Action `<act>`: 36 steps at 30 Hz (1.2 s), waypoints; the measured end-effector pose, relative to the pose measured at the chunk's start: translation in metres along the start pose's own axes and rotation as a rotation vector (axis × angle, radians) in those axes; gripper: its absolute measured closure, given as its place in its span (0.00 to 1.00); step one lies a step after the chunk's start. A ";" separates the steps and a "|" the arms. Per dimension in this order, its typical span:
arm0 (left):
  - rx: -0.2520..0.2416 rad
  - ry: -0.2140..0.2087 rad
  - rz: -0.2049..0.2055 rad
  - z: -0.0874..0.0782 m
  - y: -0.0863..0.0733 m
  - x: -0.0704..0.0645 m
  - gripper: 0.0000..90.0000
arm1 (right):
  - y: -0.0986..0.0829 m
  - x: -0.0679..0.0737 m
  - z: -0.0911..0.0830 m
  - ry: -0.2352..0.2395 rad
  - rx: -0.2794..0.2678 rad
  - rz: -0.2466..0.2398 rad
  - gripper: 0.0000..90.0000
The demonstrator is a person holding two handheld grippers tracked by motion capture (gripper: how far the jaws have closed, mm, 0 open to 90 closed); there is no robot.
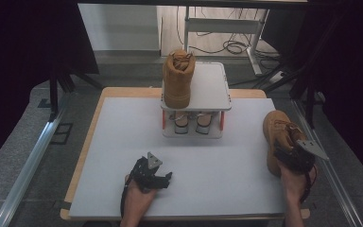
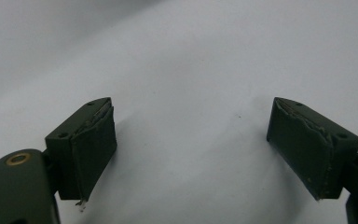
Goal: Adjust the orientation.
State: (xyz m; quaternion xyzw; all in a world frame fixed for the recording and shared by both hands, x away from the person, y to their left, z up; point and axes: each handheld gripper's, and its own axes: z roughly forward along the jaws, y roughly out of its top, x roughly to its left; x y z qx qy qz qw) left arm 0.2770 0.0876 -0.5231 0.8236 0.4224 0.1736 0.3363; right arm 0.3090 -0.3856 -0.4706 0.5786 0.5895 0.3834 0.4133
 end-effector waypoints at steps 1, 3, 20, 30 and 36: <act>0.000 0.000 0.001 0.000 0.000 0.000 0.17 | 0.001 0.000 0.000 0.013 0.009 -0.009 0.26; 0.000 0.000 0.000 0.000 0.000 0.000 0.17 | 0.002 -0.002 -0.001 0.037 0.020 -0.009 0.30; 0.001 -0.003 -0.003 0.000 0.000 0.000 0.17 | 0.003 -0.004 -0.010 0.071 0.022 -0.051 0.55; 0.000 -0.004 -0.003 0.000 0.000 0.001 0.17 | 0.007 -0.007 -0.019 0.107 0.005 -0.043 0.58; 0.001 -0.003 -0.003 0.000 0.000 0.001 0.17 | 0.012 -0.004 -0.025 0.129 -0.011 -0.031 0.59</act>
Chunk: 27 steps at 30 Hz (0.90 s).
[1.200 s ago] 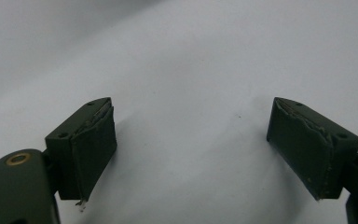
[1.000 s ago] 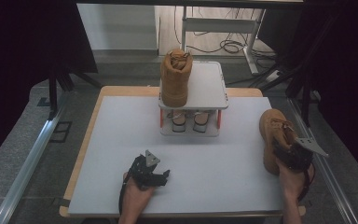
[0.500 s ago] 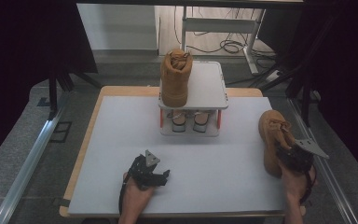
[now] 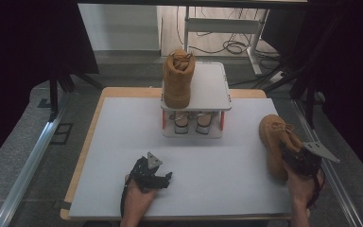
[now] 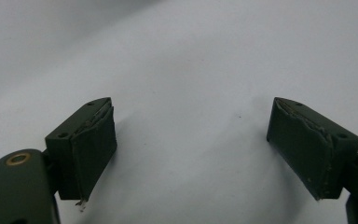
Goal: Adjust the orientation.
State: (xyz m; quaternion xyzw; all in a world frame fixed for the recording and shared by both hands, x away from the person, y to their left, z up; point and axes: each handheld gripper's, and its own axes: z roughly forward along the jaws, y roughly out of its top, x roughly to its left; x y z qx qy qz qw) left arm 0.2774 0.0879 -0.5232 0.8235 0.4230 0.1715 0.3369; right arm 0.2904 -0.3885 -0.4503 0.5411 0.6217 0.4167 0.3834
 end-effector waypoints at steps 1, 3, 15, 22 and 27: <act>0.000 0.000 0.000 0.000 0.000 0.000 0.17 | 0.001 0.001 -0.001 0.005 -0.004 0.000 0.60; 0.000 0.000 0.000 0.000 0.000 0.000 0.17 | 0.003 0.004 -0.003 0.009 -0.012 -0.004 0.60; 0.000 0.001 0.000 0.000 0.000 0.000 0.17 | 0.024 0.018 -0.016 0.045 -0.107 0.005 0.60; -0.003 0.002 -0.002 0.000 0.000 0.000 0.17 | 0.036 0.030 -0.017 0.076 -0.147 -0.002 0.60; -0.002 0.002 -0.002 0.000 0.000 0.000 0.17 | 0.044 0.039 -0.017 0.094 -0.172 -0.008 0.60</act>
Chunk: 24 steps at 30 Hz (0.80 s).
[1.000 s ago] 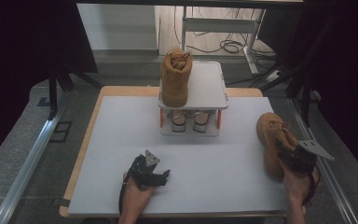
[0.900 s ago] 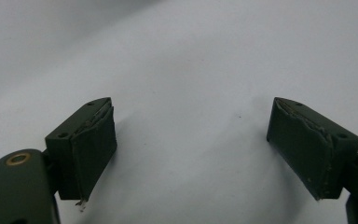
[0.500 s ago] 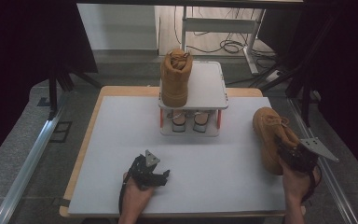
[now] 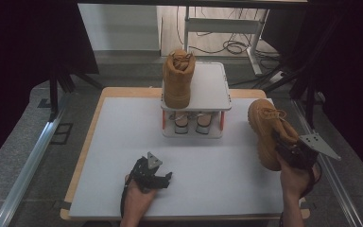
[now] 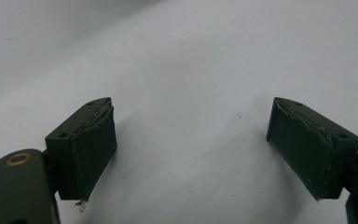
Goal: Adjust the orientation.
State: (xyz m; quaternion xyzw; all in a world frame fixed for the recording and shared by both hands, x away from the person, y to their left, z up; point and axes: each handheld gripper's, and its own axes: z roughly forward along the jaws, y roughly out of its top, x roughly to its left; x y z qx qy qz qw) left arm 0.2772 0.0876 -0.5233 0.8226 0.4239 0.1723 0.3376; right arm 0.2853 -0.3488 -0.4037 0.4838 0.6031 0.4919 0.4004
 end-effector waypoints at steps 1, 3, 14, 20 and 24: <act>0.000 0.000 0.001 0.000 0.000 0.000 0.17 | 0.002 0.001 0.000 0.003 -0.004 -0.002 0.60; 0.000 0.001 0.001 0.000 0.000 0.000 0.17 | 0.006 0.005 0.001 0.010 -0.013 -0.004 0.60; 0.000 0.000 0.004 0.000 0.000 0.000 0.17 | 0.027 0.017 0.006 0.031 -0.049 -0.029 0.60; -0.001 0.000 0.003 0.000 0.000 0.000 0.17 | 0.038 0.019 0.010 0.045 -0.058 -0.029 0.60; -0.001 -0.001 0.002 0.000 0.000 0.000 0.17 | 0.044 0.019 0.012 0.051 -0.063 -0.029 0.60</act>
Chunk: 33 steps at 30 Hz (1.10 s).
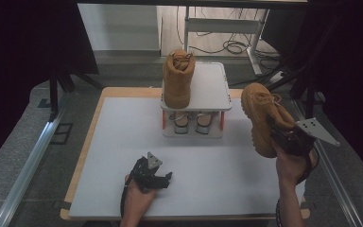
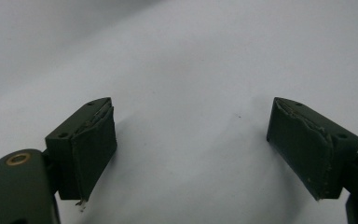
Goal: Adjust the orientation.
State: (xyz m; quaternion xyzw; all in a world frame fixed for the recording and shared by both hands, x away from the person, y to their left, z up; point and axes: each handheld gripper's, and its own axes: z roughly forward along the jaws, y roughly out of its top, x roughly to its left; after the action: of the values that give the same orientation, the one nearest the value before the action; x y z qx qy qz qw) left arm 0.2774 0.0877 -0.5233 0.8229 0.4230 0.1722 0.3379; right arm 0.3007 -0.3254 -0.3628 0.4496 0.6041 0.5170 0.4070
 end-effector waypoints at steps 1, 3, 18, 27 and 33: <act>0.000 0.000 -0.001 0.000 0.000 0.000 0.17 | 0.002 0.000 0.001 0.002 -0.002 0.000 0.60; -0.003 0.000 -0.003 0.000 0.000 0.000 0.17 | 0.006 0.001 0.002 0.005 -0.005 -0.003 0.60; 0.003 -0.001 0.002 0.000 0.000 0.000 0.17 | 0.033 0.009 0.017 0.027 -0.027 -0.024 0.60; 0.000 0.000 0.003 0.000 0.000 0.000 0.17 | 0.042 0.018 0.029 0.047 -0.036 -0.033 0.60; 0.004 0.001 0.005 0.000 0.000 0.000 0.17 | 0.045 0.023 0.036 0.056 -0.041 -0.038 0.60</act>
State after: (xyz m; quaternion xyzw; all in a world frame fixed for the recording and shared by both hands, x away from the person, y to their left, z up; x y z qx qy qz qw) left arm 0.2774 0.0880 -0.5231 0.8245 0.4214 0.1730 0.3357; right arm 0.3346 -0.2906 -0.3232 0.4152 0.6129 0.5338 0.4087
